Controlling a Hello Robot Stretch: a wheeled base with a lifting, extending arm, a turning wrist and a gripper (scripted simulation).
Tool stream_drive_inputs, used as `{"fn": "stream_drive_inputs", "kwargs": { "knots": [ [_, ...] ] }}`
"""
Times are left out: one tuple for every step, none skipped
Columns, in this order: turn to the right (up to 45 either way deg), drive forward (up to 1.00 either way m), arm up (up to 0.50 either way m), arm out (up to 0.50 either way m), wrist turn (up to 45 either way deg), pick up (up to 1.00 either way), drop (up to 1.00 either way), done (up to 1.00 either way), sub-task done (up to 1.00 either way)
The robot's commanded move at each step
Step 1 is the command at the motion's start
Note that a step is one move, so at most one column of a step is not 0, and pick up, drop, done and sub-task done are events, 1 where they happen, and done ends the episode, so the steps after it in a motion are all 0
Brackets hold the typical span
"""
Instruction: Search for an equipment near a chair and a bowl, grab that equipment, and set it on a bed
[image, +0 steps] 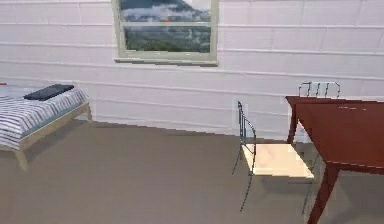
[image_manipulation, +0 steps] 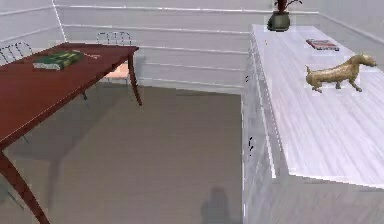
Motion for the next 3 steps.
{"fn": "stream_drive_inputs", "kwargs": {
  "knots": [
    [45.0, 0.0, 0.0, 0.0, 0.0, 0.0, 0.0, 0.0, 0.0],
    [12.0, 0.0, 0.0, 0.0, 0.0, 0.0, 0.0, 0.0, 0.0],
    [0.0, 0.5, 0.0, 0.0, 0.0, 0.0, 0.0, 0.0, 0.0]
  ]
}}
